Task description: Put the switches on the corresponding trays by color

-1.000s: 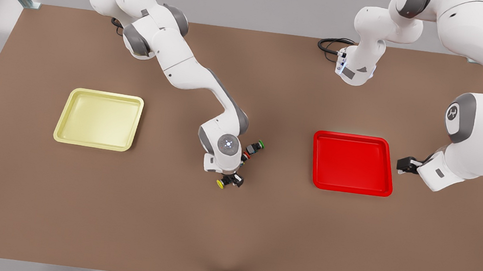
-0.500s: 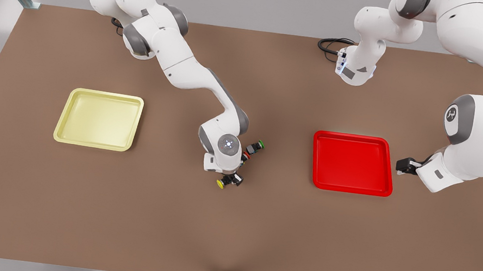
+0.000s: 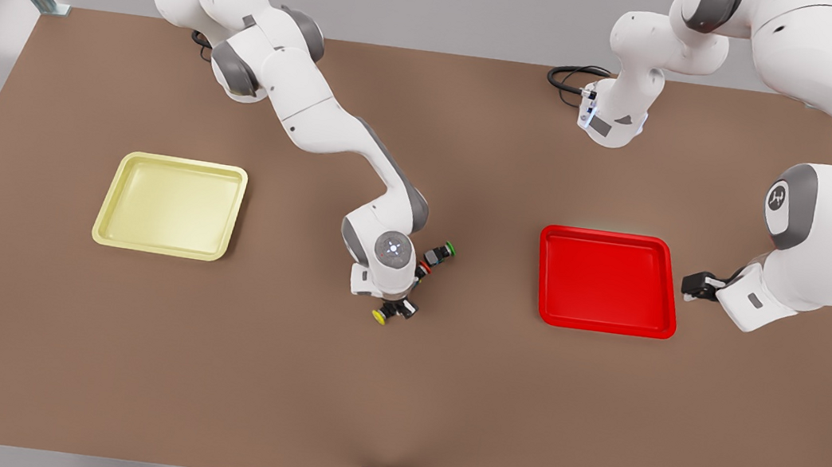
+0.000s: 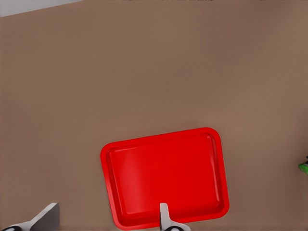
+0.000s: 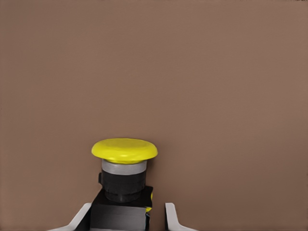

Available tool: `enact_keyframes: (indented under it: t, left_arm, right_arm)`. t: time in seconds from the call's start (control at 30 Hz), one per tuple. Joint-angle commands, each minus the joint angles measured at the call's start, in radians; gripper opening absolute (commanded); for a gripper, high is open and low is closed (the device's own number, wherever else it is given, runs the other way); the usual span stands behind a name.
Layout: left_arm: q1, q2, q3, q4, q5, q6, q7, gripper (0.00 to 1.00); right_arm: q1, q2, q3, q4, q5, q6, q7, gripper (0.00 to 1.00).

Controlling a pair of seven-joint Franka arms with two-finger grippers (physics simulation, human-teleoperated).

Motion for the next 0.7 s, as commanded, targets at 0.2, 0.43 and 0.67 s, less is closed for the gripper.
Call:
enact_keyframes:
  t: [0.2,0.43,0.67]
  left_arm:
    - [0.000,0.006,0.000,0.000,0.000,0.000,0.000,1.00]
    - [0.000,0.006,0.000,0.000,0.000,0.000,0.002,1.00]
    - [0.000,0.006,0.000,0.000,0.000,0.000,0.002,1.00]
  right_arm:
    - [0.000,0.001,0.000,-0.005,0.000,0.000,-0.001,0.55]
    - [0.000,0.001,0.000,-0.003,0.000,0.000,-0.003,0.51]
    - [-0.002,-0.005,0.000,-0.005,0.000,-0.002,-0.006,0.51]
